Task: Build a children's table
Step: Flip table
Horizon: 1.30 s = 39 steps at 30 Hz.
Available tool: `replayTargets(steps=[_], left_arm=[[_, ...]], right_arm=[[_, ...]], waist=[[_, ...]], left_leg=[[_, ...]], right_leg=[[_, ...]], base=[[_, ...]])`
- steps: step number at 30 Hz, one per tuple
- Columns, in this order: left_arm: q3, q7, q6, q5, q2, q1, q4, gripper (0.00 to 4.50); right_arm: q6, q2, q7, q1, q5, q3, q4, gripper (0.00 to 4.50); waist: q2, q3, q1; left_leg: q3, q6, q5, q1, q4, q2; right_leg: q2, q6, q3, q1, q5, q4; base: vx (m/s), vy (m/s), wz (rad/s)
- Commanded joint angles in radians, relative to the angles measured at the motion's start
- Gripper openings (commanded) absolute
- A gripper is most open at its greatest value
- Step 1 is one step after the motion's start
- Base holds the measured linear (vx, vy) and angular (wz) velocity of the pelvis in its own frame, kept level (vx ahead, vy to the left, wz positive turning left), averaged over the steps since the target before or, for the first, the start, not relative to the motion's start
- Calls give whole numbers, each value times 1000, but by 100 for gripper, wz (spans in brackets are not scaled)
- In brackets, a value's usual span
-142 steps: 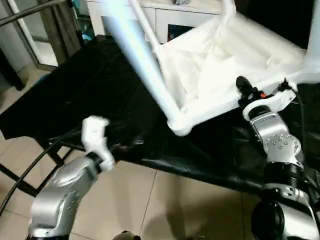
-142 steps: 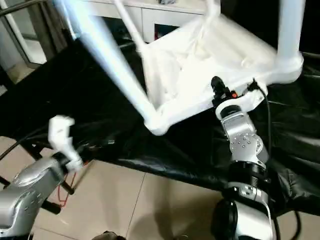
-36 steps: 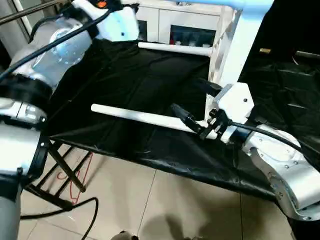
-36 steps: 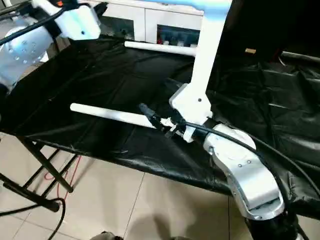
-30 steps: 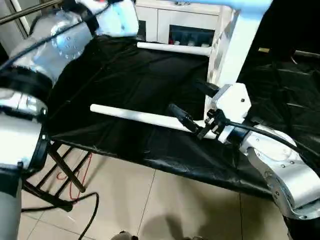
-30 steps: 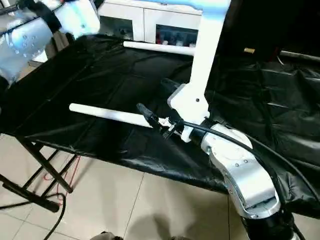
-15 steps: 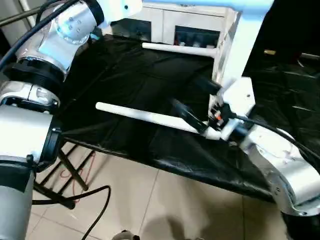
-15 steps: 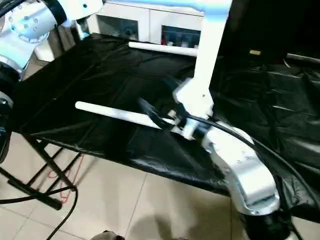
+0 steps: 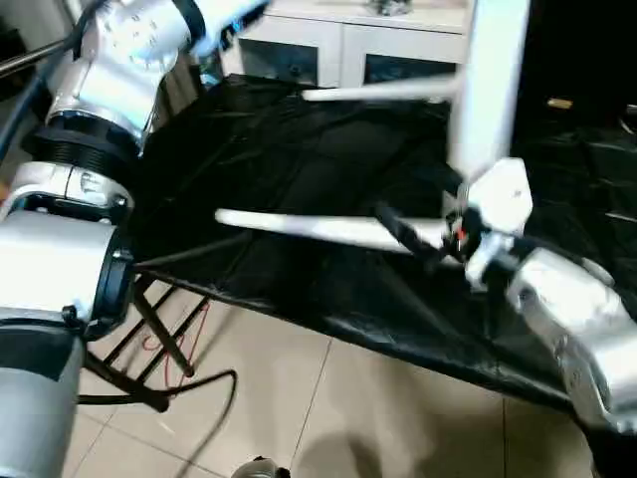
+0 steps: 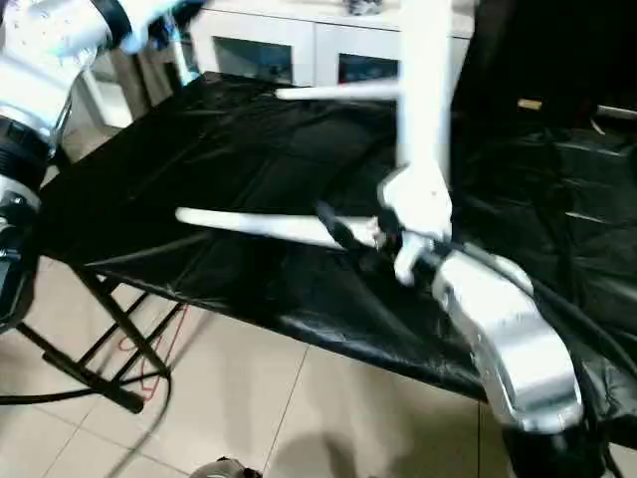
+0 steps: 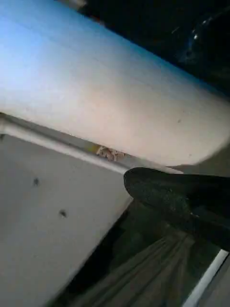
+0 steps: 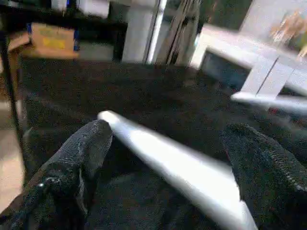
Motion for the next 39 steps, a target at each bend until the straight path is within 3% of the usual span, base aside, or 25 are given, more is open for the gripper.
replayTargets(steps=[1,5,7,8,13,16,20,22,23,25,28,29,33,35,37,39], left_arm=[[132,40,93,-182,-42,10,45,212],[174,33,127,-218,-48,35,-4,212],[198,38,153,-241,-53,83,-60,207],[205,46,163,-249,-57,107,-86,206],[205,23,161,-275,-76,216,-192,204],[188,-13,151,-289,-91,313,-274,199],[161,-72,96,-306,-124,435,-328,186],[160,-74,83,-308,-129,440,-319,176],[151,-91,53,-305,-135,458,-294,173],[149,-109,48,-317,-148,473,-278,170],[133,-111,30,-299,-145,483,-258,169],[133,-107,36,-298,-147,497,-261,168],[122,-117,42,-300,-159,542,-286,168],[118,-132,43,-308,-166,563,-273,168],[118,-140,39,-314,-166,566,-268,168],[120,-148,36,-324,-163,589,-275,224]], right_arm=[[15,-13,30,9,12,26,-48,411],[34,-12,28,6,25,19,-54,444],[37,-3,-8,-3,-3,4,-40,448],[39,2,-19,-6,-6,-6,-35,450],[41,18,-96,-13,-44,-53,-13,450],[43,22,-126,-23,-49,-82,-4,450],[56,21,-144,-45,-65,-85,9,450],[59,21,-144,-49,-63,-85,8,450],[72,24,-147,-49,-65,-79,-5,450],[87,25,-151,-47,-64,-76,-19,450],[98,24,-153,-42,-64,-73,-29,450],[105,22,-153,-39,-64,-71,-36,450],[123,13,-152,-38,-63,-66,-50,450],[136,14,-148,-44,-64,-57,-55,450],[139,15,-147,-44,-66,-56,-57,450],[150,20,-141,-50,-58,-53,-67,450]], waist=[[-30,-63,-5],[-28,-65,-6],[-22,-70,-10],[-26,-73,-14],[-27,-83,-12],[-28,-79,-11],[-32,-73,-12],[-27,-72,-13],[-28,-69,-18],[-30,-68,-21],[-30,-68,-24],[-32,-69,-28],[-39,-69,-35],[-44,-71,-40],[-42,-70,-40],[-48,-69,-42]], left_leg=[[-54,-2,-197,26,-83,82],[-55,-6,-187,25,-83,83],[-57,-9,-150,24,-83,85],[-55,0,-116,19,-81,85],[-48,67,-1,15,-65,81],[-45,75,-34,16,-67,81],[-44,52,-95,20,-75,83],[-43,31,-135,28,-77,83],[-44,6,-181,31,-83,83],[-46,-15,-205,32,-88,84],[-47,-32,-214,33,-90,85],[-49,-37,-196,29,-91,85],[-47,-24,-169,29,-88,86],[-46,1,-131,24,-85,84],[-46,6,-130,25,-85,85],[-45,8,-136,27,-86,85]], right_leg=[[-70,-220,35,31,-260,-77],[-70,-230,35,30,-222,-74],[-67,-250,33,32,-136,-63],[-66,-263,31,37,-65,-55],[-66,-308,28,39,117,-37],[-65,-309,28,38,71,-43],[-63,-287,28,33,-47,-57],[-60,-268,30,25,-101,-64],[-57,-247,31,22,-146,-70],[-57,-229,31,21,-167,-72],[-57,-216,32,19,-159,-71],[-59,-215,32,24,-124,-66],[-62,-226,32,26,-87,-63],[-61,-238,32,31,-55,-62],[-61,-241,31,30,-62,-63],[-60,-241,31,30,-75,-65]], base=[[0,0,0],[0,0,0],[0,0,0],[0,0,0],[0,0,0],[0,0,0],[0,0,0],[0,0,0],[0,0,0],[0,0,0],[0,0,0],[0,0,0],[0,0,0],[0,0,0],[0,0,0],[0,0,0]])
